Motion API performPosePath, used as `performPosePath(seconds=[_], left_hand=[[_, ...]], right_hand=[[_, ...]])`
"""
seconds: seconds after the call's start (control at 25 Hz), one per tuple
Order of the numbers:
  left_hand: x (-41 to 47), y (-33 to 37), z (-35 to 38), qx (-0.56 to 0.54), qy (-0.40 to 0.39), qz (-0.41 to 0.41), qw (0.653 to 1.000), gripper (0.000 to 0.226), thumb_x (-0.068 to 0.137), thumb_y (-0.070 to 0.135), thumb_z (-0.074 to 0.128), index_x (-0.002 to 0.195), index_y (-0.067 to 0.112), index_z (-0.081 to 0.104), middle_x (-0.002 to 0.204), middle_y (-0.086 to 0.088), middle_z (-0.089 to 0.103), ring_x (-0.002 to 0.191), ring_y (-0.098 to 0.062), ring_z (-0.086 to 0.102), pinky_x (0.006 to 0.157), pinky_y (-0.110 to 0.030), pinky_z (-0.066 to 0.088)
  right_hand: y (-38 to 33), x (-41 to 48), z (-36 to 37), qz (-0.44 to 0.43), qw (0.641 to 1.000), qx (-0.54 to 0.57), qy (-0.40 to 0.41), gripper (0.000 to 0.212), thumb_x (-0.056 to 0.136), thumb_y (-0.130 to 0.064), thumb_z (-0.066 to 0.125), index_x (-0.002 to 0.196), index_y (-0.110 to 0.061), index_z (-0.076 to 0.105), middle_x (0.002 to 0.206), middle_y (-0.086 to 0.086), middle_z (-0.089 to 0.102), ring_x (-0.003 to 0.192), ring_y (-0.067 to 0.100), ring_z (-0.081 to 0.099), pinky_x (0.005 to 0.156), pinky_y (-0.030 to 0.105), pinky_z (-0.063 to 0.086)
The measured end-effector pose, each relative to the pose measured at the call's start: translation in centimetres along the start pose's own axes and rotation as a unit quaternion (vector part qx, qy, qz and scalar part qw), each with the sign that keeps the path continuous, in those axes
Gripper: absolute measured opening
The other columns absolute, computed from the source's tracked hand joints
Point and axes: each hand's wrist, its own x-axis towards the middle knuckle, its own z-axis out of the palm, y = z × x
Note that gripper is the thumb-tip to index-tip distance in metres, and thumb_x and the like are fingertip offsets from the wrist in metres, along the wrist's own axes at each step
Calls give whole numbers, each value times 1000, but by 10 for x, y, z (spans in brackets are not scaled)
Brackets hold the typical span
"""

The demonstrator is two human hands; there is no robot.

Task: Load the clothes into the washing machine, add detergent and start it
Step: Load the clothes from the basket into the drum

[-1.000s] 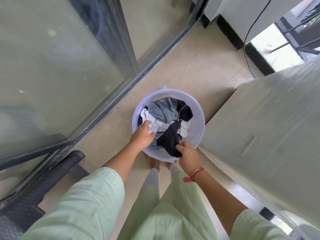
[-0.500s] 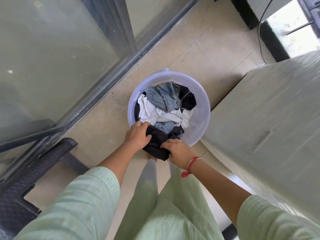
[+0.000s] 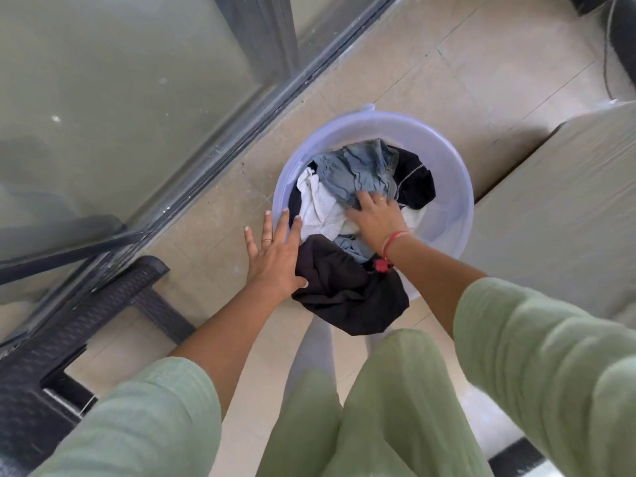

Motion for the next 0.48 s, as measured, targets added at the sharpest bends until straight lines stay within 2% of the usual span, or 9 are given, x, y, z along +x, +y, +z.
performPosePath(seconds=[0.04,0.08,0.12,0.16,0.2,0.24,0.32,0.4,0.48], left_hand=[[-1,-2,5,3,0,2,1000,118,70,43,77,149,21,-7,156,-2,-18,142,-29,-21,111,-57,-7],[-3,-4,8,3,1,5,1000,118,70,40,78,149,20,-9,156,-1,-20,142,-29,-20,112,-56,-5],[-6,-5,12,-2,0,6,1000,118,71,37,78,148,20,-10,156,0,-21,143,-29,-19,114,-54,-3],[-9,-6,14,-9,-1,6,1000,119,71,35,78,148,19,-11,156,1,-21,143,-29,-17,115,-53,0],[-11,-5,17,-17,1,7,1000,120,72,33,79,148,19,-12,156,1,-21,144,-29,-16,116,-51,2],[-12,-4,17,-28,0,5,1000,121,72,31,79,148,19,-14,156,1,-21,144,-29,-15,116,-50,3],[-14,4,13,-58,-7,-10,998,122,71,30,79,147,20,-16,156,-1,-19,144,-31,-14,116,-49,6],[-14,13,9,-87,-15,-25,996,123,71,29,79,147,22,-17,157,-3,-17,144,-33,-13,115,-49,8],[-11,20,5,-113,-33,-44,992,121,71,30,78,147,23,-16,157,-4,-16,143,-34,-14,115,-50,8]], right_hand=[[0,5,-8,35,998,51,34,43,85,-3,52,126,-17,53,131,14,41,117,36,46,96,43,44],[3,5,-19,104,974,175,97,40,81,6,47,116,-10,58,120,13,49,108,33,51,91,33,46],[10,-1,-31,204,904,344,151,36,77,9,42,105,-7,59,104,10,55,97,27,54,81,22,46],[16,-12,-48,282,796,496,200,29,76,5,39,96,-7,56,88,5,56,83,20,54,66,16,44],[24,-26,-65,306,692,602,255,25,75,1,36,90,-10,53,78,-1,54,73,11,53,60,15,41],[30,-43,-81,286,642,645,301,24,76,1,34,85,-13,51,74,-7,54,67,3,52,59,14,41],[36,-80,-111,227,639,636,369,34,78,7,31,77,-21,50,68,-20,54,64,-6,48,62,13,40],[42,-113,-122,191,636,613,428,36,77,6,33,78,-24,54,70,-20,55,72,-1,49,66,17,41],[47,-143,-120,215,560,642,477,34,78,1,38,80,-22,63,76,-12,62,78,10,56,71,24,46]])
